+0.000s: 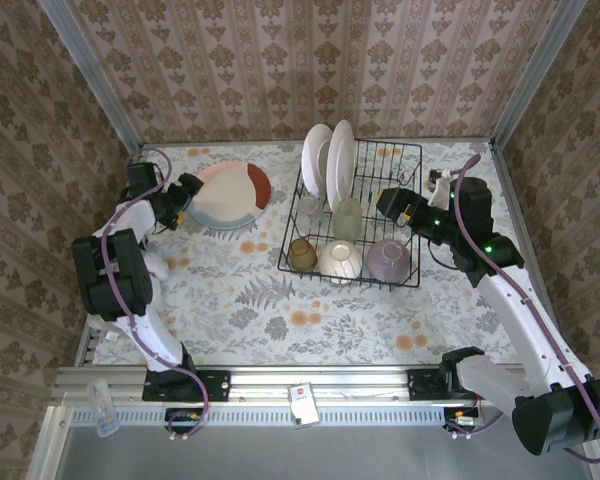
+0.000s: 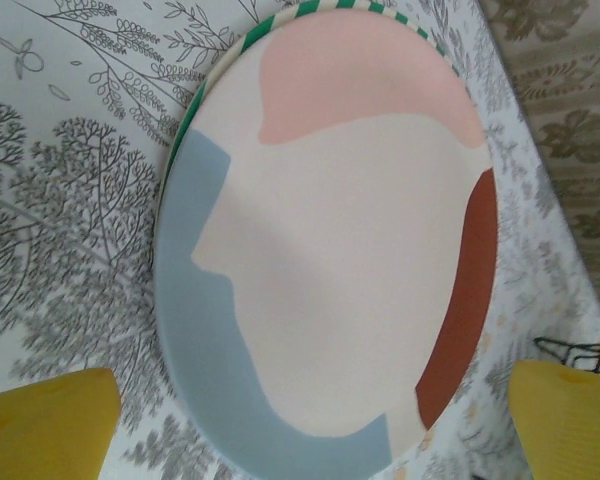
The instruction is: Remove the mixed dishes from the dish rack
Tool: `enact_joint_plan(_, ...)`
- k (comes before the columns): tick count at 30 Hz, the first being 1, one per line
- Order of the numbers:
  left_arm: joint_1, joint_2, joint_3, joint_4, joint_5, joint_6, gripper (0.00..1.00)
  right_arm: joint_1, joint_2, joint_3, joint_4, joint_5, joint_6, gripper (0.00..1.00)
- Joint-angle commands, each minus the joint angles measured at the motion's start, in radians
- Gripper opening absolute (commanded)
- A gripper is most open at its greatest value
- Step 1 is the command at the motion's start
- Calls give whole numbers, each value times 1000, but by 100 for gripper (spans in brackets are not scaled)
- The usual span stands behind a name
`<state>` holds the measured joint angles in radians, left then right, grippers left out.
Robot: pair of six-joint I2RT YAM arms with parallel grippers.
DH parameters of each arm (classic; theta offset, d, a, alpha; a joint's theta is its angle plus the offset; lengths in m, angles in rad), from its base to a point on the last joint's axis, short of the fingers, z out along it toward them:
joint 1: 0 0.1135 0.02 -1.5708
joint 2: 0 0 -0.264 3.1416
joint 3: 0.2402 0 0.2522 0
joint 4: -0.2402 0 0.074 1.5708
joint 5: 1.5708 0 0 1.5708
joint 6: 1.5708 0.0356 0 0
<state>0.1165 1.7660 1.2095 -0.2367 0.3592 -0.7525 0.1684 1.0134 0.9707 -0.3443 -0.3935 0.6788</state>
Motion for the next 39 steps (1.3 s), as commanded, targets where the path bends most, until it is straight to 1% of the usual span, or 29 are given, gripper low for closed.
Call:
enact_joint_plan(1, -91, -106, 50, -181, -113, 159, 100, 4, -10, 9, -43, 43, -33, 100)
enact_joint_plan(4, -174, -182, 16, -192, -107, 219, 100, 4, -10, 21, -64, 63, -55, 100)
enact_joint_plan(8, -317, -250, 6, -253, -101, 317, 99, 5, -6, 32, -83, 88, -80, 100)
enact_joint_plan(13, -491, -279, 1, -304, -90, 401, 88, 5, 14, 46, -88, 86, -91, 100)
enact_joint_plan(15, -550, -265, 17, -332, -122, 416, 84, 5, 23, 46, -84, 82, -91, 100)
enact_joint_plan(16, -566, -252, 27, -343, -134, 426, 81, 5, 27, 46, -81, 78, -89, 100)
enact_joint_plan(17, -605, -236, 38, -352, -146, 432, 78, 5, 30, 46, -76, 74, -85, 100)
enact_joint_plan(18, -621, -218, 46, -358, -153, 435, 76, 6, 33, 47, -73, 71, -82, 100)
enact_joint_plan(20, -645, -183, 62, -358, -150, 430, 68, 6, 36, 49, -70, 67, -78, 100)
enact_joint_plan(25, -675, -111, 85, -338, -146, 408, 54, 9, 27, 51, -85, 70, -84, 100)
enact_joint_plan(29, -685, -68, 104, -341, -180, 382, 38, 9, 19, 49, -95, 75, -87, 100)
enact_joint_plan(37, -690, -70, 71, -311, -199, 318, 4, 10, 23, 40, -78, 77, -82, 100)
enact_joint_plan(38, -692, -75, 62, -310, -203, 306, 0, 11, 26, 40, -75, 77, -82, 100)
enact_joint_plan(39, -692, -78, 53, -308, -211, 291, 0, 11, 29, 39, -72, 79, -82, 100)
